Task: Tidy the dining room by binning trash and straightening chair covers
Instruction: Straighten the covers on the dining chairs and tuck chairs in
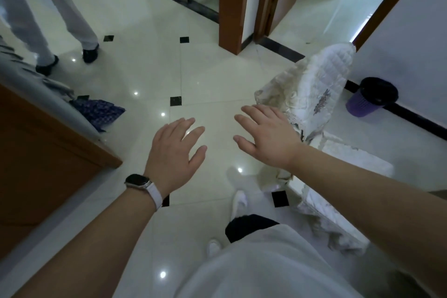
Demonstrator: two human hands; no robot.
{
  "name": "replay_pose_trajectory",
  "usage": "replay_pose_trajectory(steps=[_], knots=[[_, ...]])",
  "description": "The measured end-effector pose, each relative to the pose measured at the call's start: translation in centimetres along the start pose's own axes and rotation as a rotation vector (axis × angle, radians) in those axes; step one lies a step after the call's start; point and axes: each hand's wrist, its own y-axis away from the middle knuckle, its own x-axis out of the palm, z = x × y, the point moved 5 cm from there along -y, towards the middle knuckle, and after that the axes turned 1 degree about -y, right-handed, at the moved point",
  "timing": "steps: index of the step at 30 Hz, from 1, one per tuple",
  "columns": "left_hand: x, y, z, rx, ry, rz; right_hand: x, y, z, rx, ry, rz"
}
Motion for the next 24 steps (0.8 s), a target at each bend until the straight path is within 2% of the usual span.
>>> replay_pose_trajectory(steps=[7, 12, 18, 24], knots=[[4.0, -9.6, 4.4, 0.038, -0.009, 0.052, 4.6, -7.5, -5.6, 0.047, -0.017, -0.043], [6.4, -18.9, 6.4, 0.101, -0.035, 0.090, 6.7, -13.3, -12.1, 0.115, -0.009, -0.086], [9.2, -31.0, 4.8, 0.243, -0.034, 0.098, 6.1, -17.6, -20.8, 0.239, 0.003, -0.087], [12.9, -38.5, 1.2, 0.430, 0.019, 0.176, 6.1, -15.9, -27.0, 0.422, 0.045, -0.138]])
